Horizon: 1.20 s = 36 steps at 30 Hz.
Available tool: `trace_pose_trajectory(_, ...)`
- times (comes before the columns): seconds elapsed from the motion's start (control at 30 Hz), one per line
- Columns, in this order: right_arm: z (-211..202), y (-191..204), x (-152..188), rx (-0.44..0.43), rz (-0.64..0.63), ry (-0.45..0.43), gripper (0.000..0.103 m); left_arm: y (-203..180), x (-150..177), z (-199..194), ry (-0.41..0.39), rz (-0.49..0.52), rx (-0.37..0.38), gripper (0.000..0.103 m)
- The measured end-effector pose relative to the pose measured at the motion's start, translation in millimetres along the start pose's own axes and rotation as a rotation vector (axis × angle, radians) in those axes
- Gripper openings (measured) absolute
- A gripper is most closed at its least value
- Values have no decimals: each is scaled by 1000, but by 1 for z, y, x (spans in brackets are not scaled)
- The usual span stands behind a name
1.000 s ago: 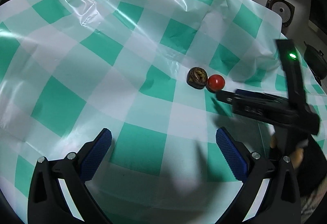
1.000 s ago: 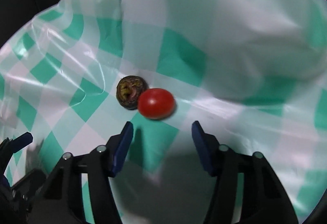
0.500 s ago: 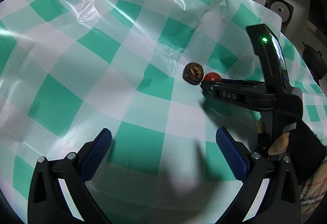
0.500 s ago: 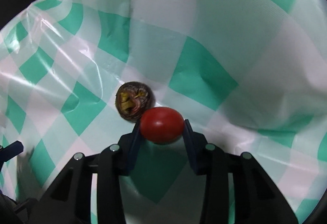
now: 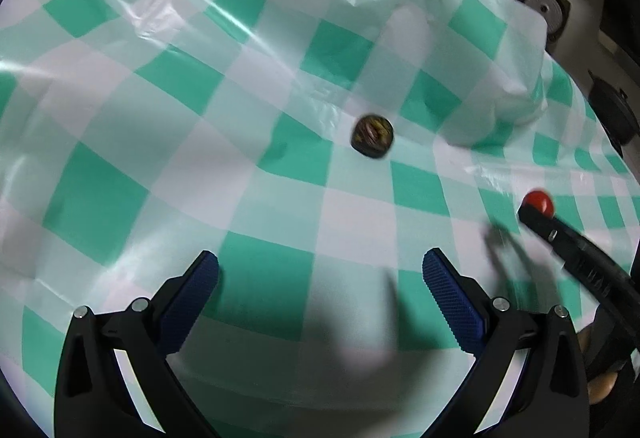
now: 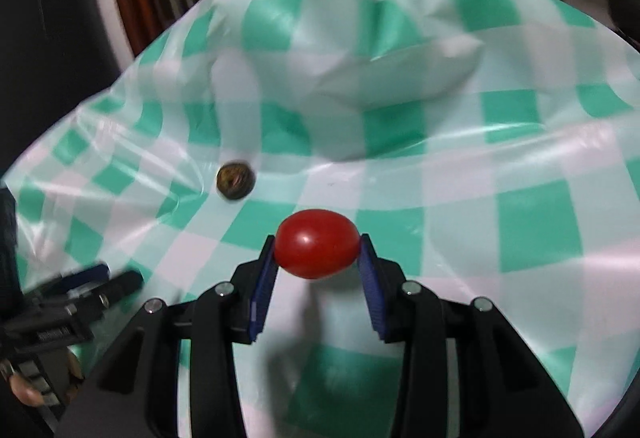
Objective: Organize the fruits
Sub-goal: 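Grasp the last cherry tomato with the right tool while the left tool grasps a water chestnut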
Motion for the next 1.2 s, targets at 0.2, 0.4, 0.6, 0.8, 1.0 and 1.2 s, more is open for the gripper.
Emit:
trace_pose_trajectory(0.2,3,-25,-7,-76,116,-11,41,-13,-29,27,53,14,14,99)
trace_pose_trajectory(0.4,3,-24,-8,-104,118,-21,41,-41,-79,76,83,42,-21,96)
trace_pose_trajectory(0.6,4,-22,-9,-116,111,-16,41,-64,-99,107,110,156,-107,69)
trace_pose_trajectory(0.8,5,-21,-9,-127,106,-2,41,-78,-94,108,98,236,-126,39)
trace_pose_trajectory(1.0,5,-22,-9,-127,111,-3,41,-77,-76,93,79,230,-145,39)
trace_pose_trajectory(1.2,6,-22,-8,-129,115,-5,41,-66,-38,48,13,185,-138,39)
Point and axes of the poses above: each gripper's, at about its wrist camera, not at the fingertips, and z roughly the way its jaws point, y to its left, x to its underside, the point moved 2 cm from there along z, roughly the way its jaws point, and after that the axes turned 6 degrees about y, right-handed, at the moved point
